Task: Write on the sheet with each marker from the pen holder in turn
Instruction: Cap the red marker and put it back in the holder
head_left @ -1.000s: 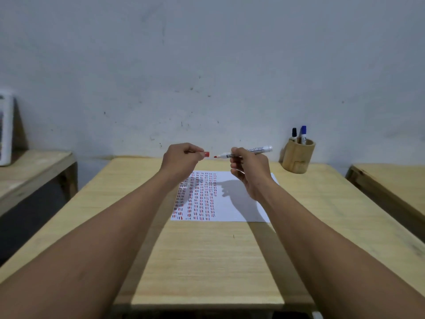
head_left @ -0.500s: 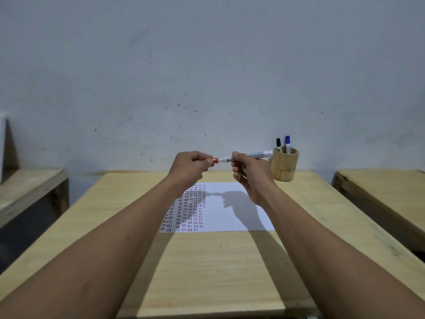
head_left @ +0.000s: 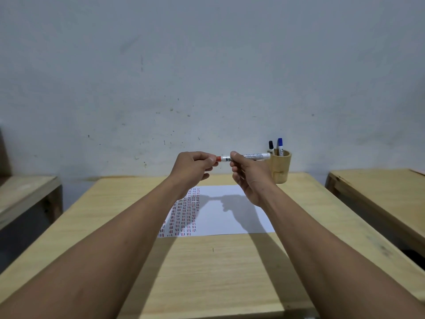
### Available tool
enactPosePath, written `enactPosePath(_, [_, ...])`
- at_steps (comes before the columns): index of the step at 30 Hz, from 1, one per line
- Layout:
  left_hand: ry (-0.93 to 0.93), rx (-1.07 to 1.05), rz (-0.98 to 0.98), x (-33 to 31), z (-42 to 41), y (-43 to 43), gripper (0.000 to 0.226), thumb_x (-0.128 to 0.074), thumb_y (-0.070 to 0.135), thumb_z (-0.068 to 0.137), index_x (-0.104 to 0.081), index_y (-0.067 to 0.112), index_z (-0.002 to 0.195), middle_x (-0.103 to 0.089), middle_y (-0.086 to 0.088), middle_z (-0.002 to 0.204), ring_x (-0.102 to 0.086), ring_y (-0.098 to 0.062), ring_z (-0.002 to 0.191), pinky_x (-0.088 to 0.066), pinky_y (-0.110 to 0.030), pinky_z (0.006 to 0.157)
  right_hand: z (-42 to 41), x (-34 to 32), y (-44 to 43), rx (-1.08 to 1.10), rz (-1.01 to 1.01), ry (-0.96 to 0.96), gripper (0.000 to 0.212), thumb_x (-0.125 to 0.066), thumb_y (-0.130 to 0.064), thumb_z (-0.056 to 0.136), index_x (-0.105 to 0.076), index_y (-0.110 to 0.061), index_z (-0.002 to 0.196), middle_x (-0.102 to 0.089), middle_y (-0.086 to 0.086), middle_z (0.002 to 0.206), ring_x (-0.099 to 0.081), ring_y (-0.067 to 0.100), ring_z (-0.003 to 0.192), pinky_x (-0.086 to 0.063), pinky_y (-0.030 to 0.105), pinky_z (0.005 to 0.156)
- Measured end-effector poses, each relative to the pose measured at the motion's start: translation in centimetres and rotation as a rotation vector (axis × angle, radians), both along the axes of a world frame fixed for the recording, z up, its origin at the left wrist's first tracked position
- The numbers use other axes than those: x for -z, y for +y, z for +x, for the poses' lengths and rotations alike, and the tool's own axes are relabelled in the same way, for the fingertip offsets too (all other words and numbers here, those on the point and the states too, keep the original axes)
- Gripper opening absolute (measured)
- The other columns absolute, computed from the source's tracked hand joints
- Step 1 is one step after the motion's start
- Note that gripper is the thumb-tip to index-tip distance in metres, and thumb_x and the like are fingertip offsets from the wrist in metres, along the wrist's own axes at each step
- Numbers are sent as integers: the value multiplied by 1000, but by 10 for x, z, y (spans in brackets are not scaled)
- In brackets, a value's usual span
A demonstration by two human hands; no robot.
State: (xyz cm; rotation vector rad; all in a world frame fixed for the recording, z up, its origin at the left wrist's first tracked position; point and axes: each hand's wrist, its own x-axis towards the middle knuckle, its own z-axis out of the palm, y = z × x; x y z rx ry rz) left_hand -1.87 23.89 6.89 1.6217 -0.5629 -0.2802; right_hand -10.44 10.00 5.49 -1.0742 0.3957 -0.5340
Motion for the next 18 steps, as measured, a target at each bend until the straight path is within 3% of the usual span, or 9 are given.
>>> enactPosePath(4, [11, -7, -39, -2, -3, -1, 16, -66, 16, 95, -76, 7, 103, -76, -6, 99, -66, -16, 93, -58, -33, 87, -2, -2, 4, 8, 35, 9, 13, -77, -18, 90, -70, -8, 86, -68, 1, 69, -64, 8, 63, -57, 17, 54])
enactPosePath(6, [-9, -26, -55, -5, -8, -4, 15, -66, 16, 94, -77, 8, 99, -76, -8, 97, -65, -17, 90, -58, -37, 89, 2, -6, 9, 63, 136, -12, 14, -75, -13, 92, -70, 0, 95, -69, 5, 76, -67, 11, 66, -61, 20, 59])
enactPosePath(8, [-71, -63, -54, -7, -11, -10, 12, -66, 17, 92, -78, 14, 91, -77, -5, 94, -66, -16, 87, -58, -39, 89, 8, -10, 14, 161, 158, -36, 43, -75, -9, 91, -59, 6, 128, -68, 8, 77, -68, 11, 60, -62, 22, 58])
enactPosePath(10, [-162, -124, -32, -9, -13, -15, 13, -67, 22, 88, -78, 25, 82, -77, 2, 86, -68, -17, 83, -57, -39, 84, 11, -11, 12, 261, 61, -60, 72, -72, -6, 92, -33, -10, 152, -67, 9, 76, -66, 14, 58, -63, 26, 65])
enactPosePath(11, [-198, -152, -27, -10, -14, -18, 13, -68, 25, 87, -78, 28, 79, -76, 6, 81, -67, -17, 79, -56, -37, 80, 9, -13, 12, 274, -37, -47, 65, -67, -7, 94, -35, -14, 150, -66, 10, 78, -64, 16, 61, -63, 30, 68])
enactPosePath(13, [-239, -192, -38, -16, -16, -22, 14, -69, 26, 86, -78, 30, 75, -73, 10, 73, -64, -12, 71, -52, -32, 73, 3, -19, 10, 260, -266, 44, 25, -59, -12, 98, -58, -10, 123, -68, 14, 87, -62, 18, 65, -62, 35, 69])
enactPosePath(14, [-255, -206, -39, -19, -16, -25, 15, -69, 26, 86, -77, 31, 75, -73, 9, 73, -63, -10, 70, -51, -30, 72, 0, -21, 7, 247, -362, 99, 16, -55, -13, 98, -63, -11, 111, -69, 14, 90, -63, 18, 66, -61, 35, 65])
enactPosePath(18, [-335, -204, 17, -33, -20, -42, 15, -67, 26, 88, -79, 27, 81, -69, 8, 68, -50, -2, 55, -39, -21, 55, -6, -25, -13, 231, -719, 273, 17, -54, -13, 91, -60, -17, 106, -72, 9, 90, -66, 21, 62, -59, 35, 54])
